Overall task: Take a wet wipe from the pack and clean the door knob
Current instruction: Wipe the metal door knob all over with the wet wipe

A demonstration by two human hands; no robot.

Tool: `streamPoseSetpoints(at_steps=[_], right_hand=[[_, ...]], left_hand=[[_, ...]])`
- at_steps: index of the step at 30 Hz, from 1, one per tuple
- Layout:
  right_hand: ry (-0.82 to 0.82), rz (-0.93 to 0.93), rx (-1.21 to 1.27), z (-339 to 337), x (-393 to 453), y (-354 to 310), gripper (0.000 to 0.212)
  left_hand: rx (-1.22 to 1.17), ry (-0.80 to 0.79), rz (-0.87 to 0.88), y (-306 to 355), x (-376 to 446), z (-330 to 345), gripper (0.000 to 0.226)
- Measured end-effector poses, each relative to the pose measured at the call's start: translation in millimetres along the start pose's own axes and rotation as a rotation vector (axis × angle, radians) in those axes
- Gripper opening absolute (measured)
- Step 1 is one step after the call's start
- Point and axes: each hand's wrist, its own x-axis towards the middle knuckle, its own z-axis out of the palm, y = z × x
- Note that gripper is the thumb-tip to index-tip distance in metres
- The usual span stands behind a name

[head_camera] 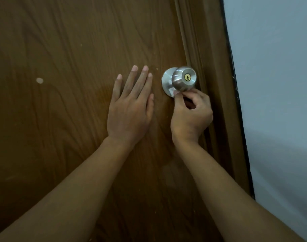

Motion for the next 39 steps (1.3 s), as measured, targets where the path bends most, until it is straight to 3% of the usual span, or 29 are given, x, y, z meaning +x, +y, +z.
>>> streamPoseSetpoints(at_steps=[2, 6, 11, 17, 22, 28, 33, 39], right_hand=[[0.027, 0.021, 0.034, 3, 0, 1, 0.008], [-0.017, -0.161, -0.07, 0, -7, 9, 0.015], [0.09, -0.134, -0.052, 7, 20, 5, 0.022], [-0.041, -0.24, -0.129, -11, 1, 18, 0.021], [0.017, -0.225, -0.114, 2, 25, 5, 0.025], [-0.085, -0.379, -0.187, -16, 15, 26, 0.022], [-0.011, -0.296, -0.106, -4, 31, 12, 0.023], [-0.054, -0.176, -0.001, -6, 36, 12, 0.018]], left_hand=[[0.002, 0.002, -0.002, -1, 0, 0, 0.051], [0.001, 0.009, 0.0, -1, 0, 0, 0.05], [0.006, 0.014, -0.002, 0, 0, 1, 0.05], [0.015, 0.003, -0.005, 0, -1, 0, 0.05], [0.013, 0.003, -0.006, 1, -1, -1, 0.05], [0.012, -0.004, -0.011, 0, 0, 0, 0.051], [0.01, -0.02, -0.015, 1, 0, -1, 0.051], [0.007, -0.016, -0.014, 1, 0, -1, 0.051]])
